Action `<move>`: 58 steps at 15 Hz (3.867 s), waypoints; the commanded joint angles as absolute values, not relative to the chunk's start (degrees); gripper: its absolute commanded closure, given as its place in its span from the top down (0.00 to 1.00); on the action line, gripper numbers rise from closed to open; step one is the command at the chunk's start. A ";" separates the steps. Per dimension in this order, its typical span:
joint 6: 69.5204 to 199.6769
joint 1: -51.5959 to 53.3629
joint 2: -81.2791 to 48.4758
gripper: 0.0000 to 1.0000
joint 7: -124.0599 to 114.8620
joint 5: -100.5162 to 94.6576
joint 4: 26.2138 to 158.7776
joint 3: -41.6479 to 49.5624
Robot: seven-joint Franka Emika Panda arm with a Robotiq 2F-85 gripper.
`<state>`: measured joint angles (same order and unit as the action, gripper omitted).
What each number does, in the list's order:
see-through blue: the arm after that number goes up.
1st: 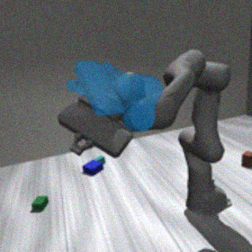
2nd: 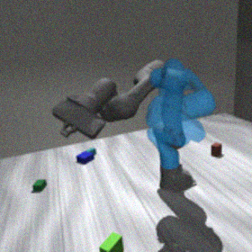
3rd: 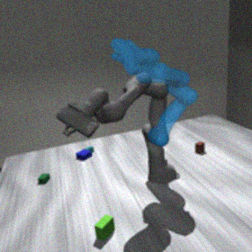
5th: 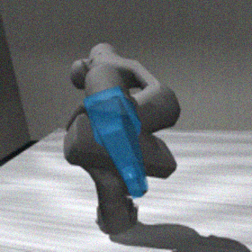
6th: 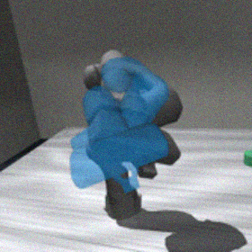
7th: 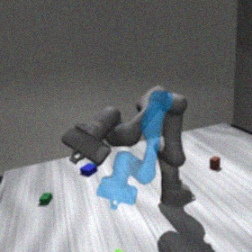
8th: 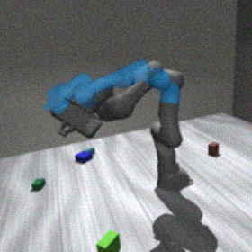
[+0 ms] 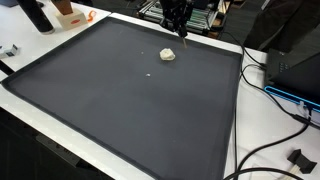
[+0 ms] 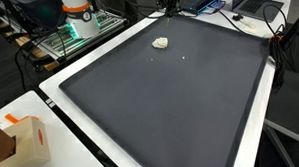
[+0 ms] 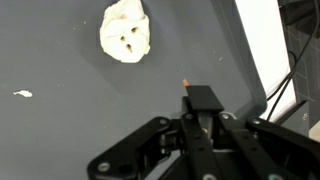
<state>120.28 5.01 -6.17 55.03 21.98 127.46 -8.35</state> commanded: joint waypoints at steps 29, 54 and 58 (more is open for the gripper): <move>119.71 -0.18 -14.74 0.03 53.89 26.66 125.54 -7.76; 125.70 -0.11 -13.48 0.03 50.29 29.22 127.08 -8.19; 127.01 0.92 -11.22 0.03 48.14 27.58 128.28 -8.32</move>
<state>124.90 -0.03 -14.49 50.68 29.50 125.30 -8.19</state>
